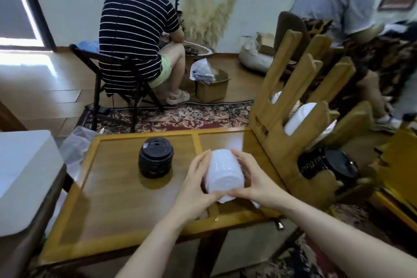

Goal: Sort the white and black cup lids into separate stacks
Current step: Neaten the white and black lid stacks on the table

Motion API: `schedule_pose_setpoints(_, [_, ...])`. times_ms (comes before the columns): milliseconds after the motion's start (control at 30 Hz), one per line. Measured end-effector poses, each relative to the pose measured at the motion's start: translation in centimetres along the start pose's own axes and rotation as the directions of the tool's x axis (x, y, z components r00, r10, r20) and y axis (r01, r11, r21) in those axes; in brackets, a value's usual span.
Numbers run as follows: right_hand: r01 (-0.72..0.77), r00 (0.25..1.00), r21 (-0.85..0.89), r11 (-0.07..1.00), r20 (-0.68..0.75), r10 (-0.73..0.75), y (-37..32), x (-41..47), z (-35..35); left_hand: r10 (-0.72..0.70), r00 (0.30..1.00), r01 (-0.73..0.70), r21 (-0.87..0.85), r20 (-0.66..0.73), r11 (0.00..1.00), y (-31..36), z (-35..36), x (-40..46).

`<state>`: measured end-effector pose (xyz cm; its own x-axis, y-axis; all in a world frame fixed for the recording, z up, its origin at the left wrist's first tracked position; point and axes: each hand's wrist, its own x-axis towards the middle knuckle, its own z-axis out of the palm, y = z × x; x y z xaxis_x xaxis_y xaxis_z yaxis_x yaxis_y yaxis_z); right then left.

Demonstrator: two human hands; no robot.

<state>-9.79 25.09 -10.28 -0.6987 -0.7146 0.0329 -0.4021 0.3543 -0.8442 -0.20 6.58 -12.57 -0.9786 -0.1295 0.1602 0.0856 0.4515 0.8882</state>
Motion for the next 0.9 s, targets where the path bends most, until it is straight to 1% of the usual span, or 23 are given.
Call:
schedule_pose_setpoints(67, [-0.002,1.0,0.003,1.0,-0.016,0.003,0.5,-0.1,-0.2,0.013,1.0,-0.014,0.031,0.019,0.999,-0.5,0.2,0.3])
schedule_pose_setpoints(133, [-0.019,1.0,0.004,1.0,-0.011,0.019,0.8,-0.1,-0.3,-0.003,0.999,0.002,0.049,0.038,0.999,-0.7,0.3,0.4])
schedule_pose_setpoints(267, [-0.021,1.0,0.031,0.999,-0.022,0.021,-0.1,0.0,-0.4,0.001,1.0,0.001,0.081,-0.026,0.997,-0.6,0.1,0.5])
schedule_pose_setpoints(367, [-0.019,0.998,0.051,0.999,-0.062,0.022,-2.8,-0.6,-1.7,0.017,0.998,-0.017,0.004,-0.054,1.0,1.2,-0.9,0.9])
schedule_pose_setpoints(467, [0.007,0.988,0.029,1.0,-0.155,-0.002,-6.4,-1.2,-4.0,0.029,0.996,-0.041,-0.149,-0.082,0.988,5.9,-1.8,1.8])
schedule_pose_setpoints(533, [0.046,0.979,0.081,0.996,-0.2,-0.028,-9.0,-1.8,-5.9,0.065,0.994,-0.086,-0.276,-0.083,0.957,9.8,-2.1,3.0])
schedule_pose_setpoints(600, [0.058,0.972,0.142,0.988,-0.233,-0.024,-11.4,-2.6,-8.3,0.047,0.997,-0.065,-0.351,-0.06,0.934,13.4,-2.3,4.4])
schedule_pose_setpoints(667, [0.036,0.952,0.147,0.989,-0.306,0.011,-13.2,-3.7,-11.1,-0.015,1.0,0.008,-0.348,-0.019,0.937,16.8,-2.2,5.9])
schedule_pose_setpoints(767, [-0.023,0.91,0.101,0.995,-0.409,0.063,-14.4,-4.7,-15.3,-0.045,0.998,0.055,-0.322,0.038,0.945,21.3,-1.2,8.3])
schedule_pose_setpoints(833, [-0.04,0.877,0.145,0.989,-0.469,0.104,-14.8,-5.0,-18.1,-0.06,0.994,0.089,-0.354,0.094,0.931,24.0,-0.2,9.9])
schedule_pose_setpoints(900, [-0.054,0.85,0.184,0.981,-0.508,0.142,-14.5,-5.1,-21.0,-0.075,0.981,0.143,-0.412,0.178,0.9,25.8,0.9,11.3])
